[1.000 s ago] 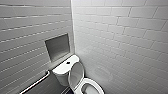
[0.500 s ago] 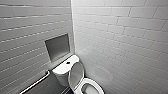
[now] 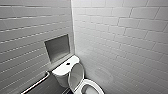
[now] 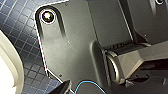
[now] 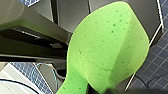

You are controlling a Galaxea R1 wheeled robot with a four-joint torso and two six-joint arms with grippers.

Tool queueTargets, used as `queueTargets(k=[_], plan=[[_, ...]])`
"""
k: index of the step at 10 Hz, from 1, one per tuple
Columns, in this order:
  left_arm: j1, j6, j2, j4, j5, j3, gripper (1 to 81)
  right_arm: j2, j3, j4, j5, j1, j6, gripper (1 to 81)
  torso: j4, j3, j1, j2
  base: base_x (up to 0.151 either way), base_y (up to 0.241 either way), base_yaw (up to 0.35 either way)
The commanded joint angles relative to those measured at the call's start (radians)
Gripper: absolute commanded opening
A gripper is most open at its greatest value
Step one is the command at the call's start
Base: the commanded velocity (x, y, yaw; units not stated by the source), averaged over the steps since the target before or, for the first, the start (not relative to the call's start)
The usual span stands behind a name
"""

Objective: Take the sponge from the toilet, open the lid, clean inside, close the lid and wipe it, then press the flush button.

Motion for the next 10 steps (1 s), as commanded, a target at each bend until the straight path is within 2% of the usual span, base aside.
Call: queueTargets(k=[1,8,10], plan=[[-0.043,0.01,0.001,-0.006,0.058,0.0,81.1,0.004,0.003,0.001,-0.048,0.029,0.0,1.0,0.0,0.0,0.0,0.0,0.079,0.0,0.0],[-0.043,0.008,0.001,-0.009,0.058,0.0,81.1,0.0,0.003,0.001,-0.048,0.029,-0.001,1.0,0.0,0.0,0.0,0.001,0.081,0.0,0.0],[-0.043,0.005,0.001,-0.012,0.06,0.0,81.1,-0.026,0.015,0.002,-0.015,0.023,0.002,1.0,0.0,0.0,0.001,0.002,0.0,0.0,0.0]])
